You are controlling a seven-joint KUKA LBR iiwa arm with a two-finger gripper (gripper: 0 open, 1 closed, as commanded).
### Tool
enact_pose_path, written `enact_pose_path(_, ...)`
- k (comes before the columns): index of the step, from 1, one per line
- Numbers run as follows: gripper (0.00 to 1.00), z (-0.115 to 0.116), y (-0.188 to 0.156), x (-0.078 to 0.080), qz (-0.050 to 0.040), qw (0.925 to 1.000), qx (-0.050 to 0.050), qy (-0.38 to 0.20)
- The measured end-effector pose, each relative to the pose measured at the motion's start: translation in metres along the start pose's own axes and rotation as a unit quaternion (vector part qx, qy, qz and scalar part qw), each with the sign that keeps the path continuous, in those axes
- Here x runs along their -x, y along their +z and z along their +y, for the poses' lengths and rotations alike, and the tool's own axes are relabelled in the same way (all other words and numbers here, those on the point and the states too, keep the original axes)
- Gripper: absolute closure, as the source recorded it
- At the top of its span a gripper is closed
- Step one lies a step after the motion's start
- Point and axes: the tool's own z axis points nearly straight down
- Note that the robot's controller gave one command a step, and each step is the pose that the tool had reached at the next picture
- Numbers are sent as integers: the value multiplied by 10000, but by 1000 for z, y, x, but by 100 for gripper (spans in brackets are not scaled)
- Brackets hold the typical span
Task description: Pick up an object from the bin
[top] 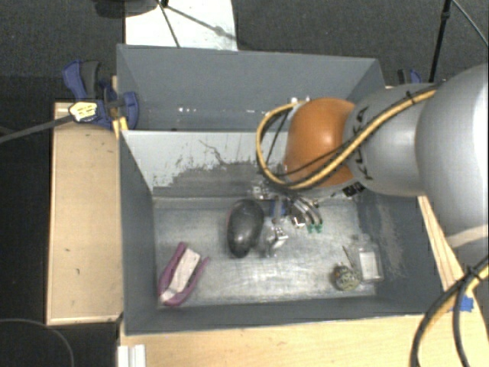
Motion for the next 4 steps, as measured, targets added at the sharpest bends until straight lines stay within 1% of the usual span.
enact_pose_path(1, 100, 0, -5, 2, -10, 10000, -3, 0)
enact_pose_path(2, 0, 0, -4, 2, -41, 10000, -3, 0)
enact_pose_path(3, 0, 74, -12, 11, -27, 9999, 20, 123)
enact_pose_path(4, 100, 68, -12, 11, -18, 9999, 0, 154)
